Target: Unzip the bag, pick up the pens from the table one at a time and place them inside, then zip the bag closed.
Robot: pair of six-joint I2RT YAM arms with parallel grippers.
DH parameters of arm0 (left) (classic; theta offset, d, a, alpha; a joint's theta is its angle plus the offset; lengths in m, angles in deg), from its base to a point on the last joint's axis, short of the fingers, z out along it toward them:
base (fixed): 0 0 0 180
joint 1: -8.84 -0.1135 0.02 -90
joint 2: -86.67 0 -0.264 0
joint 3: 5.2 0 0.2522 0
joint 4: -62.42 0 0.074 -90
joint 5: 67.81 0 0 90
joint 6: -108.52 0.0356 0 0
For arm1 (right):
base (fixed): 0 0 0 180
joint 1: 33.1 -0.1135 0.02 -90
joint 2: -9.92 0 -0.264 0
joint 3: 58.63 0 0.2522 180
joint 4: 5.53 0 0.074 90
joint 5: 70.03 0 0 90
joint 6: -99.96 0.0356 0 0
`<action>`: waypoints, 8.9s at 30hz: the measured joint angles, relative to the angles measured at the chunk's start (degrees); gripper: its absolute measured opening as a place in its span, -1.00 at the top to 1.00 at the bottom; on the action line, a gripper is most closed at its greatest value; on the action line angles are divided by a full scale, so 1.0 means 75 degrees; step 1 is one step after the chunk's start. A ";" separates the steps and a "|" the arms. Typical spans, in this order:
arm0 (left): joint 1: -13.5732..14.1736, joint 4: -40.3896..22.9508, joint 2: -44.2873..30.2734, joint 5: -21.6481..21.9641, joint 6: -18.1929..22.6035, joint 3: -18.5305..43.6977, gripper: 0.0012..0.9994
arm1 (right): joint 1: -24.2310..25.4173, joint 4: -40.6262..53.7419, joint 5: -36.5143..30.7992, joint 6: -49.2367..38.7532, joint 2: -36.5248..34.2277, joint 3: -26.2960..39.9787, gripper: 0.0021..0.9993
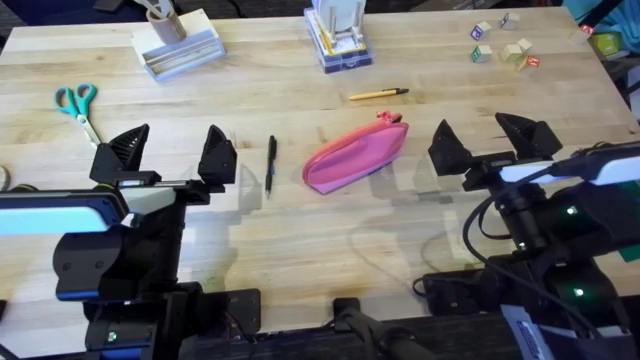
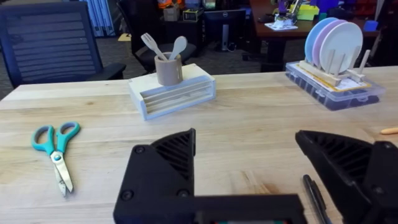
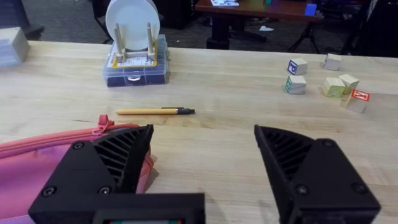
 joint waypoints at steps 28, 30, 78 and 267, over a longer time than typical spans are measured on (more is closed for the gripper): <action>-0.0002 -0.0710 -0.0003 -0.0038 0.0009 0.0148 -0.99 | 0.0000 0.0097 -0.0056 -0.0149 0.0000 0.0036 -0.99; -0.0003 -0.1310 -0.0009 -0.0109 0.0022 0.0406 -0.99 | 0.0000 0.0418 -0.0054 -0.0149 0.0000 0.0190 -0.99; 0.0000 -0.7432 -0.6389 -0.4856 0.4067 0.7563 -0.99 | 0.0000 0.5613 0.0525 -0.0146 -0.5013 0.6344 -1.00; 0.2092 -0.5592 -1.2788 -0.6321 0.7976 0.7568 0.92 | -0.1886 0.3529 0.2404 0.0543 -1.0269 0.7400 0.94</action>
